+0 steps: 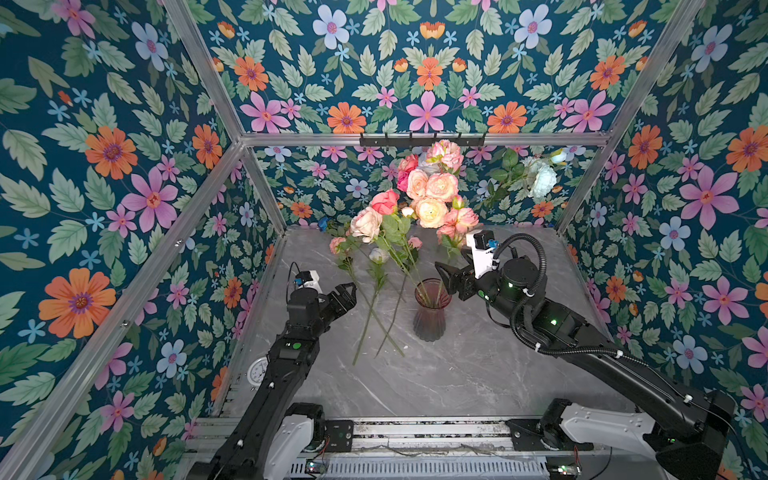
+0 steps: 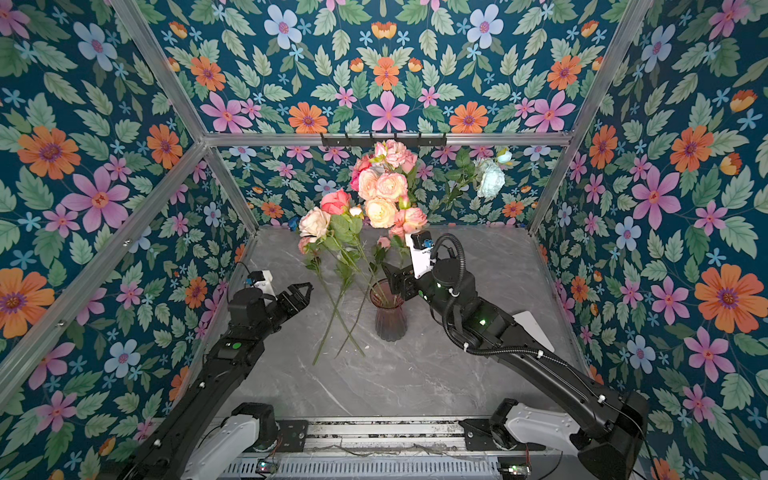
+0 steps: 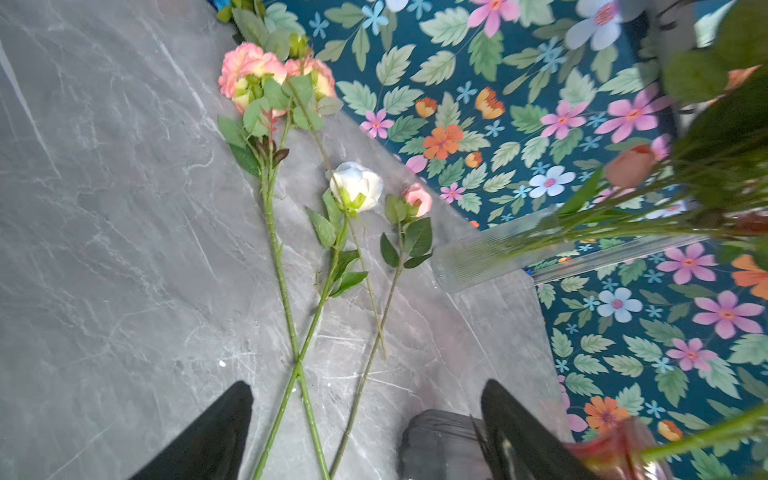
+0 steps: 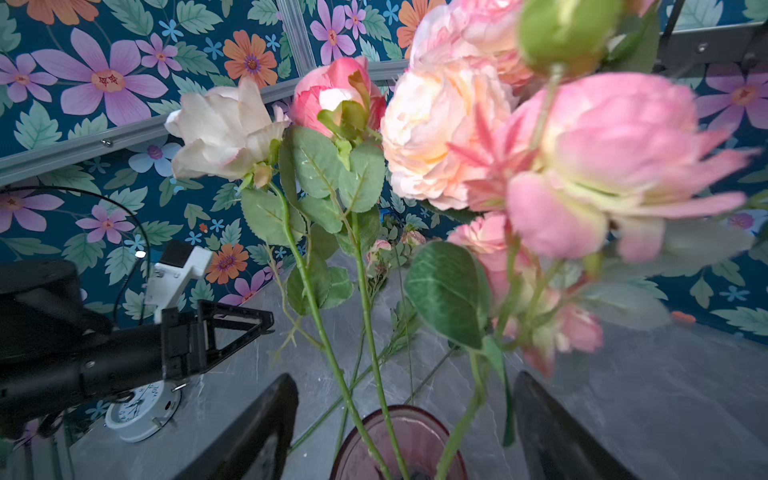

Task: Arrange flowers in a vase
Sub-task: Place the flower in the vase, then pick up the flower from the top-left of the table.

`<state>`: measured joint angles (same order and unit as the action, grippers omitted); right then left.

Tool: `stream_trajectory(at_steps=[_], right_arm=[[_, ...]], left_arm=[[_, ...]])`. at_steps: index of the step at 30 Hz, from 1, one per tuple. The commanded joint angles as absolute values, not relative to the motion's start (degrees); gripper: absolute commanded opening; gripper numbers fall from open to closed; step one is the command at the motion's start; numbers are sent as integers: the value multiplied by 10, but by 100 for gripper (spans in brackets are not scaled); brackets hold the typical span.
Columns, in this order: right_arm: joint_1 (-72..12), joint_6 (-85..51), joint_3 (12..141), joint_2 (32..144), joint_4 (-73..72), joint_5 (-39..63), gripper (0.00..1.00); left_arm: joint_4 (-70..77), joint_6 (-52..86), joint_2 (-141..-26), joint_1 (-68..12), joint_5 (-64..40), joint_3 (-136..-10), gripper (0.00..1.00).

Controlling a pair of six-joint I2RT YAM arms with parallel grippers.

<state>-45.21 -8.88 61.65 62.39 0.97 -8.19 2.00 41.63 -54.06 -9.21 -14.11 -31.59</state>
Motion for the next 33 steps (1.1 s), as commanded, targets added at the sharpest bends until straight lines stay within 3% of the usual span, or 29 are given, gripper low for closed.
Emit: stream_trajectory(at_steps=[1, 9, 14, 23, 26, 28, 31, 33], right_arm=[[-452, -123, 597, 587, 16, -101, 84], [-453, -139, 561, 490, 31, -132, 84], [-452, -136, 554, 451, 51, -150, 84], [-452, -127, 541, 403, 66, -176, 84], [-452, -122, 539, 395, 72, -177, 84], [-452, -119, 539, 390, 79, -180, 84], [-453, -118, 534, 378, 83, -182, 84], [-452, -117, 527, 367, 81, -185, 84]], left_arm=[[72, 404, -617, -92, -135, -337, 88], [81, 400, -843, -122, -73, -447, 78], [-32, 368, -964, -135, 20, -569, 65], [-110, 352, -1100, -147, 82, -675, 65], [-128, 348, -1138, -156, 92, -706, 61], [-155, 340, -1161, -165, 112, -731, 51], [-182, 335, -1164, -164, 148, -729, 23], [-182, 331, -1147, -155, 162, -708, 13]])
